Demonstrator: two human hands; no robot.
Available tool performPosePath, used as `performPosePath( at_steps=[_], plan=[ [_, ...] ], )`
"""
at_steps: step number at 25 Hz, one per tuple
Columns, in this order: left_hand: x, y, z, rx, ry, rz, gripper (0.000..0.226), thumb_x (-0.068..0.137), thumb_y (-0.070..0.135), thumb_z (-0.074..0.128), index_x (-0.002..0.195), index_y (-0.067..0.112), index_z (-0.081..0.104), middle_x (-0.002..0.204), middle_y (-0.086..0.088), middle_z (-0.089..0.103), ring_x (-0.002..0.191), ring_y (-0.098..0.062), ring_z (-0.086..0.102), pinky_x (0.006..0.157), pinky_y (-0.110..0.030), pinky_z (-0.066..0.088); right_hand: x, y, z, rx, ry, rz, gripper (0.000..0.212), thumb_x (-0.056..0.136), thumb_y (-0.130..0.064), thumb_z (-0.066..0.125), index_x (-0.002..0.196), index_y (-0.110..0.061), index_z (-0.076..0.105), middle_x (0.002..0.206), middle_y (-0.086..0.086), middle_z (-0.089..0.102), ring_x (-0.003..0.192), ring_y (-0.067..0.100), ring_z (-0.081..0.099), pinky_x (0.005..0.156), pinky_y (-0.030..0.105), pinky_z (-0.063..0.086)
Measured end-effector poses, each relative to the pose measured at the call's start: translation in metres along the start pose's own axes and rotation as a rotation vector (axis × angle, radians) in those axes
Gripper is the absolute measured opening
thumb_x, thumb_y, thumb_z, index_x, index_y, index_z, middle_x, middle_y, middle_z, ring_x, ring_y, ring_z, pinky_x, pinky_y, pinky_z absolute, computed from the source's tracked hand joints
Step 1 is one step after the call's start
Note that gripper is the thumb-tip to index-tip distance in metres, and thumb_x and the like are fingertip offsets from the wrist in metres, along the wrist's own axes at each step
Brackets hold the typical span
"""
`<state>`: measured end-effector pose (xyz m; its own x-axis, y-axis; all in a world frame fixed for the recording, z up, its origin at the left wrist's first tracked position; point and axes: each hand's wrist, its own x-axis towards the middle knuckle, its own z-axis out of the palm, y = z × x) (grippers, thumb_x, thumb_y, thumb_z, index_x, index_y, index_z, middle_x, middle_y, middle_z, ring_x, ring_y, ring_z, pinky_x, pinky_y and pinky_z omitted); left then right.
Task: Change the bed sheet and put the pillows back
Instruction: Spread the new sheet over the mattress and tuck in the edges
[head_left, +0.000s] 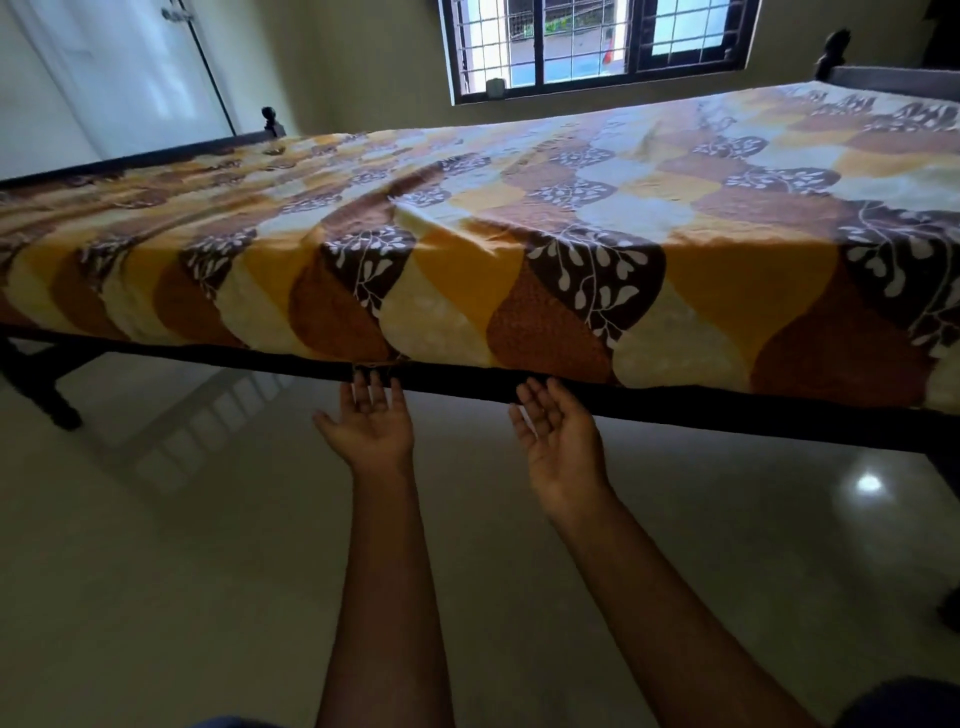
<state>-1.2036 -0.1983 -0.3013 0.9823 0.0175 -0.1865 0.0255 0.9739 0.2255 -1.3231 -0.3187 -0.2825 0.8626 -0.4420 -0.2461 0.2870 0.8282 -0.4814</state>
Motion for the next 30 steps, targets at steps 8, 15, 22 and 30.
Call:
performPosePath(
  at_steps=[8, 15, 22, 30],
  plan=[
    [0.031, -0.012, 0.024, -0.119, -0.228, -0.157, 0.091, 0.083, 0.076, 0.003, 0.112, 0.008, 0.055, 0.105, -0.011, 0.060, 0.095, -0.026, 0.058, 0.094, -0.037, 0.041, 0.018, -0.007, 0.015, 0.008, -0.043, -0.022, 0.016, 0.096, -0.018, 0.045, 0.108, -0.012, 0.055, 0.107, 0.004, 0.058, 0.100, 0.014, 0.057, 0.083, 0.029, 0.049],
    [-0.015, -0.028, 0.000, 0.129, -0.034, -0.127, 0.045, 0.101, 0.038, 0.028, 0.139, 0.018, 0.039, 0.145, -0.005, 0.040, 0.133, -0.026, 0.040, 0.106, -0.043, 0.036, 0.018, -0.014, 0.006, -0.200, -0.029, 0.018, 0.017, 0.097, -0.016, 0.043, 0.105, -0.009, 0.057, 0.123, 0.012, 0.056, 0.101, 0.018, 0.059, 0.088, 0.033, 0.048],
    [-0.073, -0.045, -0.019, 0.478, 0.002, -0.057, 0.037, 0.099, 0.026, 0.036, 0.132, 0.014, 0.048, 0.126, -0.006, 0.056, 0.121, -0.025, 0.052, 0.088, -0.035, 0.046, -0.020, -0.049, -0.027, -0.575, -0.001, -0.030, 0.033, 0.097, -0.008, 0.043, 0.129, -0.005, 0.050, 0.127, 0.014, 0.057, 0.105, 0.022, 0.058, 0.080, 0.024, 0.048],
    [-0.148, -0.107, 0.060, 1.185, -0.846, 0.801, 0.021, 0.093, 0.020, 0.049, 0.103, 0.012, 0.066, 0.098, 0.005, 0.063, 0.092, -0.004, 0.059, 0.079, -0.018, 0.048, -0.050, -0.143, -0.044, -1.290, -0.127, -0.565, 0.021, 0.093, -0.018, 0.053, 0.112, -0.019, 0.062, 0.108, -0.007, 0.062, 0.100, 0.009, 0.060, 0.086, 0.027, 0.052]
  ],
)
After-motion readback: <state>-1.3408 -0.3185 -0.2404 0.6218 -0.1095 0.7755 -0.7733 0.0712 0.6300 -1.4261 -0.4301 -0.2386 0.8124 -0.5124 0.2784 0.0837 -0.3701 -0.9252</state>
